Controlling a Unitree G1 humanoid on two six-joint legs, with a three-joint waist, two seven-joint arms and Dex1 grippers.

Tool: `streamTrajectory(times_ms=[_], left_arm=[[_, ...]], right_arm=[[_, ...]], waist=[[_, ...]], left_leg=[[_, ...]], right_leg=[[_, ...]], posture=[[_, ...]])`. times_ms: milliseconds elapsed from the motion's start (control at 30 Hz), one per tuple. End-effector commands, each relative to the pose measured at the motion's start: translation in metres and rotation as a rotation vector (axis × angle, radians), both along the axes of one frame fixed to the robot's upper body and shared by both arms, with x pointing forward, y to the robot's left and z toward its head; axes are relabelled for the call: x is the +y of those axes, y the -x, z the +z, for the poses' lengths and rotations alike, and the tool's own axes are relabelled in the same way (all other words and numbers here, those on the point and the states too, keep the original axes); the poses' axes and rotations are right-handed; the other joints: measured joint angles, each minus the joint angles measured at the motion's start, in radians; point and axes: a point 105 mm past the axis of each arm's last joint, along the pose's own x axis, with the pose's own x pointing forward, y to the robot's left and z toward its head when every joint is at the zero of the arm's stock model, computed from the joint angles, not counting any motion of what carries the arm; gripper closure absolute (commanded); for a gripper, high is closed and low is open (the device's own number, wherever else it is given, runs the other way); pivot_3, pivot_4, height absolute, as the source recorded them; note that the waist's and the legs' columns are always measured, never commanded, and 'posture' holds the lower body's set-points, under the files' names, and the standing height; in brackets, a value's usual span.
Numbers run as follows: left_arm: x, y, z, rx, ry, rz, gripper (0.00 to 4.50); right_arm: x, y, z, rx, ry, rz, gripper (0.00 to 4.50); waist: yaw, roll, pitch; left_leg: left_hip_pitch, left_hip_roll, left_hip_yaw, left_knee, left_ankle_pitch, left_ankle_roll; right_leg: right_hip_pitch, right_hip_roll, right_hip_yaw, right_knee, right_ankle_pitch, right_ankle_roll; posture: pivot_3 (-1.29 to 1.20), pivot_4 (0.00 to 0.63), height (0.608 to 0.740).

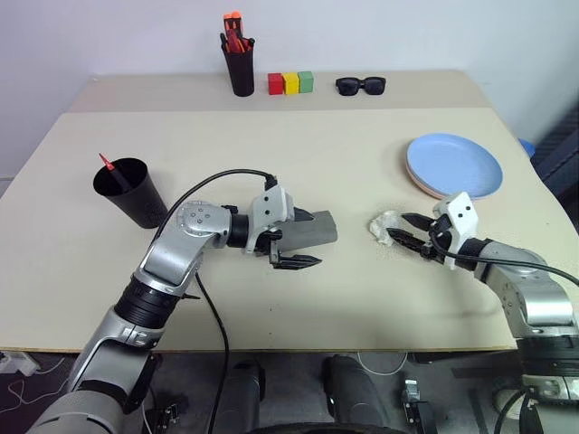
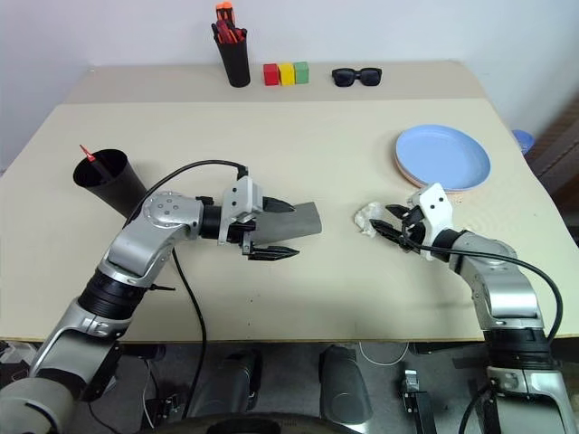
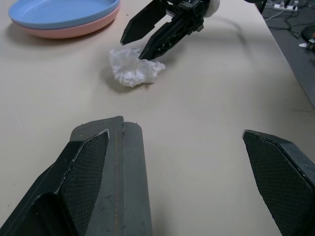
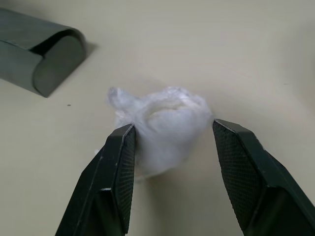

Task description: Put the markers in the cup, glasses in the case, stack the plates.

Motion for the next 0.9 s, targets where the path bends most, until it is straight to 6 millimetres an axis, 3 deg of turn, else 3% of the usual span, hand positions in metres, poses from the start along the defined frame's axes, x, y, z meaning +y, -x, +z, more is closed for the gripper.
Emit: streamTrajectory(times_ms=[33, 133, 167, 233, 333, 367, 567, 800, 900], left_arm=[[0.001, 0.003, 0.012, -0.043, 0.02, -0.004, 0.0], [0.002, 0.003, 0.011, -0.045, 0.017, 0.002, 0.0], [0.002, 0.003, 0.011, -0.045, 0.016, 0.003, 0.0], [0.002, 0.003, 0.012, -0.045, 0.016, 0.004, 0.0], [0.002, 0.004, 0.011, -0.046, 0.017, 0.008, 0.0], [0.002, 0.004, 0.011, -0.046, 0.018, 0.009, 0.0], [-0.002, 0.002, 0.012, -0.05, 0.031, 0.017, 0.0], [-0.01, -0.01, 0.022, -0.086, 0.078, 0.071, 0.0], [-0.011, -0.013, 0.024, -0.098, 0.086, 0.09, 0.0]], right_arm=[[0.009, 0.002, 0.0, 0.022, -0.022, 0.043, 2.03], [0.011, 0.002, -0.002, 0.036, -0.024, 0.051, 2.03], [0.011, 0.001, -0.002, 0.035, -0.025, 0.05, 2.27], [0.011, 0.0, -0.001, 0.033, -0.025, 0.047, 2.88], [0.011, -0.004, 0.005, 0.001, -0.029, 0.038, 4.24], [0.011, -0.004, 0.008, -0.014, -0.03, 0.035, 4.44], [0.001, -0.019, 0.04, -0.179, -0.066, -0.048, 4.44], [-0.065, -0.073, 0.072, -0.388, 0.043, -0.403, 4.44], [-0.076, -0.084, 0.074, -0.413, 0.061, -0.468, 4.44]], waist=[[0.0, 0.0, 0.0], [0.0, 0.0, 0.0], [0.0, 0.0, 0.0], [0.0, 0.0, 0.0], [-0.001, 0.0, 0.0], [-0.001, 0.0, 0.0], [-0.001, 0.0, 0.0], [-0.001, 0.0, 0.0], [-0.002, 0.0, 0.0]], left_leg=[[0.0, 0.0, 0.0, 0.0, 0.0, 0.0], [0.0, 0.0, 0.0, 0.0, 0.0, 0.0], [0.0, 0.0, 0.0, 0.0, 0.0, 0.0], [0.0, 0.0, 0.0, 0.0, 0.0, 0.0], [0.0, 0.0, 0.0, 0.0, 0.0, 0.0], [0.0, 0.0, 0.0, 0.0, 0.0, 0.0], [0.0, 0.0, 0.0, 0.0, 0.0, 0.0], [0.0, 0.0, 0.0, 0.0, 0.0, 0.0], [0.0, 0.0, 0.0, -0.002, 0.0, 0.0]], right_leg=[[0.0, 0.0, 0.0, 0.0, 0.0, 0.0], [0.0, 0.0, 0.0, 0.0, 0.0, 0.0], [0.0, 0.0, 0.0, 0.0, 0.0, 0.0], [0.0, 0.0, 0.0, 0.0, 0.0, 0.0], [0.0, 0.0, 0.0, 0.0, 0.0, 0.0], [0.0, 0.0, 0.0, 0.0, 0.0, 0.0], [0.0, 0.0, 0.0, 0.0, 0.0, 0.0], [0.0, 0.0, 0.0, 0.0, 0.0, 0.0], [-0.001, 0.0, 0.0, 0.0, 0.0, 0.0]], posture=[[0.0, 0.15, 0.74], [0.0, 0.15, 0.74], [0.0, 0.15, 0.74], [0.0, 0.15, 0.74], [0.0, 0.15, 0.74], [0.0, 0.15, 0.74], [0.0, 0.15, 0.74], [0.0, 0.15, 0.74], [0.0, 0.15, 0.74]])
